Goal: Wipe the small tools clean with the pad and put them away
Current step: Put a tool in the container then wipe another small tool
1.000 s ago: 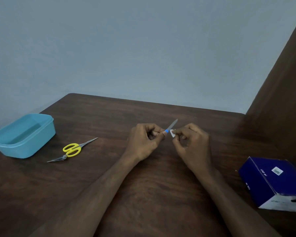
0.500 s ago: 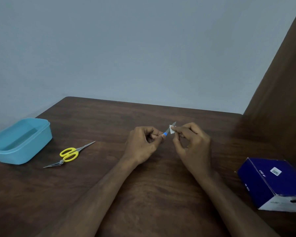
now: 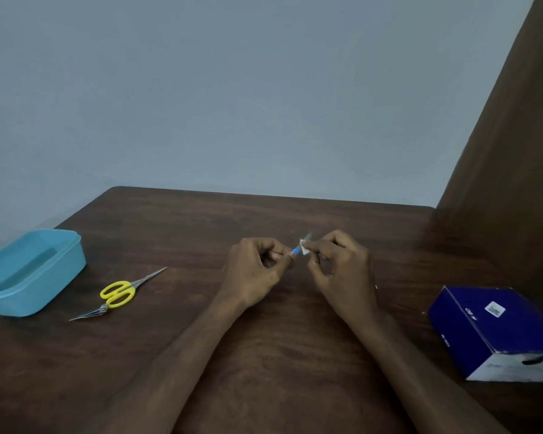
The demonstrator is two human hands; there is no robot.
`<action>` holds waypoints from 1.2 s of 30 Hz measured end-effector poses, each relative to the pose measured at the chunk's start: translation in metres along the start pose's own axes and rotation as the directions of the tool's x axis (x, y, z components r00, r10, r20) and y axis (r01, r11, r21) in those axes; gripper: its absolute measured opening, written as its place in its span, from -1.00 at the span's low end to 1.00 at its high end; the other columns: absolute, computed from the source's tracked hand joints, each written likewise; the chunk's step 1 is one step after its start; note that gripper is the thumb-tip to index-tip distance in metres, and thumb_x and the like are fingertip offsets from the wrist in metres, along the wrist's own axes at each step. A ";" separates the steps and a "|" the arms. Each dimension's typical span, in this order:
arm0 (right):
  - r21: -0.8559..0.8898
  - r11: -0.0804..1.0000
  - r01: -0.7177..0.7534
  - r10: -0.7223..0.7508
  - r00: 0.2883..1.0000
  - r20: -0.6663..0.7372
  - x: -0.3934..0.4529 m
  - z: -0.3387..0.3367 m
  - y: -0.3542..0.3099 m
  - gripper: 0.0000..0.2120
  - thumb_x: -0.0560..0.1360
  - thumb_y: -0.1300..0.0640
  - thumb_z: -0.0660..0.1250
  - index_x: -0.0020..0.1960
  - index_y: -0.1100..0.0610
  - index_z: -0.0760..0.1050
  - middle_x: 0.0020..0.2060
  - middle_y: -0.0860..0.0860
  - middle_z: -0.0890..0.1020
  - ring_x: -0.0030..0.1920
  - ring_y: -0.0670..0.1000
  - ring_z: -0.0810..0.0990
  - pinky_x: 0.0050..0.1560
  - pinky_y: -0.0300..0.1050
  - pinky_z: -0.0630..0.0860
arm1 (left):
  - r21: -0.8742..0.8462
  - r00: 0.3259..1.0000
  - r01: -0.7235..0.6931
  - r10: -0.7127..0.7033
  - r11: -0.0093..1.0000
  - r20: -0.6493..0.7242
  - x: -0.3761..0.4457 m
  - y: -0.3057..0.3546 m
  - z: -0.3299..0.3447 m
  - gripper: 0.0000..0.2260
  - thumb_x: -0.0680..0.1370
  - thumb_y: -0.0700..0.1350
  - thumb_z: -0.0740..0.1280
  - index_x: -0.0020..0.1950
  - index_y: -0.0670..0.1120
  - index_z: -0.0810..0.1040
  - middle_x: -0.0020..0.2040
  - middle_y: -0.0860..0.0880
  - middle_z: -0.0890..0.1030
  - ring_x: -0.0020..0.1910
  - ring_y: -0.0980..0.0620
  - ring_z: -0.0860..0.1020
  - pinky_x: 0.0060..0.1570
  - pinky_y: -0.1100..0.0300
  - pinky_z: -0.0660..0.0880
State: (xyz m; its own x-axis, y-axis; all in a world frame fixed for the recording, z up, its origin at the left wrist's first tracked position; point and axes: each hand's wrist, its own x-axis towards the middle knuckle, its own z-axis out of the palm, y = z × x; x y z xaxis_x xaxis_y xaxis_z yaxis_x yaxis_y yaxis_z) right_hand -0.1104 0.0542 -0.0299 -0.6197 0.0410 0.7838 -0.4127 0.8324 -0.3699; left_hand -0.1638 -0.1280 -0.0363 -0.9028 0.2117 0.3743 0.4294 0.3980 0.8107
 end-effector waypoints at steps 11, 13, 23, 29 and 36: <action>0.041 0.999 0.020 -0.020 1.000 0.003 -0.001 0.002 -0.004 -0.79 0.44 0.37 0.48 0.01 0.16 0.76 -0.22 -0.01 0.57 -0.26 -0.04 0.56 -0.22 -0.09 0.54 | 0.021 1.000 0.017 -0.016 1.000 -0.022 0.001 -0.004 0.001 -0.86 0.48 0.16 0.51 -0.20 0.13 0.74 -0.28 0.17 0.72 -0.37 0.22 0.60 -0.25 0.07 0.61; 0.007 1.000 -0.010 0.010 0.999 0.051 -0.002 0.006 -0.001 -0.82 0.42 0.34 0.48 -0.05 0.14 0.76 -0.24 -0.02 0.56 -0.28 -0.03 0.54 -0.25 0.00 0.56 | 0.029 0.999 0.016 -0.015 0.999 -0.030 0.002 -0.004 0.001 -0.85 0.47 0.17 0.51 -0.21 0.14 0.73 -0.29 0.17 0.71 -0.39 0.23 0.57 -0.26 0.11 0.59; 0.004 1.000 -0.017 0.017 0.999 0.037 0.000 0.006 -0.004 -0.78 0.45 0.34 0.49 0.05 0.15 0.77 -0.23 -0.05 0.54 -0.26 -0.05 0.54 -0.22 -0.06 0.56 | 0.035 1.000 0.014 -0.014 0.999 0.000 -0.001 -0.001 -0.001 -0.85 0.48 0.15 0.49 -0.19 0.10 0.74 -0.28 0.17 0.72 -0.34 0.16 0.64 -0.23 0.03 0.65; -0.030 0.995 -0.090 0.089 0.996 -0.027 0.000 0.000 0.003 -0.86 0.45 0.26 0.54 -0.02 0.09 0.79 -0.26 -0.09 0.57 -0.31 -0.15 0.51 -0.21 -0.23 0.51 | 0.059 0.998 0.046 -0.043 0.997 -0.048 0.003 -0.001 0.000 -0.78 0.44 0.22 0.47 -0.22 0.10 0.73 -0.30 0.21 0.71 -0.38 0.26 0.59 -0.23 0.12 0.62; 0.006 0.998 -0.066 0.066 0.997 0.026 -0.001 0.005 0.003 -0.81 0.44 0.31 0.52 0.02 0.13 0.78 -0.27 -0.03 0.58 -0.32 -0.06 0.55 -0.23 0.00 0.56 | -0.029 1.000 -0.004 0.004 1.000 -0.020 -0.001 0.001 0.000 -0.86 0.54 -0.02 0.58 -0.21 0.03 0.74 -0.35 0.11 0.68 -0.42 0.22 0.50 -0.35 0.27 0.45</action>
State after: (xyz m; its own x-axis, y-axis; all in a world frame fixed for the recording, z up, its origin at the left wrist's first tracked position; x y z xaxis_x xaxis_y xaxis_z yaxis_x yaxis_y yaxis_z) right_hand -0.1143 0.0535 -0.0339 -0.6628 0.0812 0.7443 -0.3748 0.8246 -0.4237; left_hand -0.1623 -0.1275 -0.0363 -0.9016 0.1950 0.3862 0.4323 0.3708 0.8220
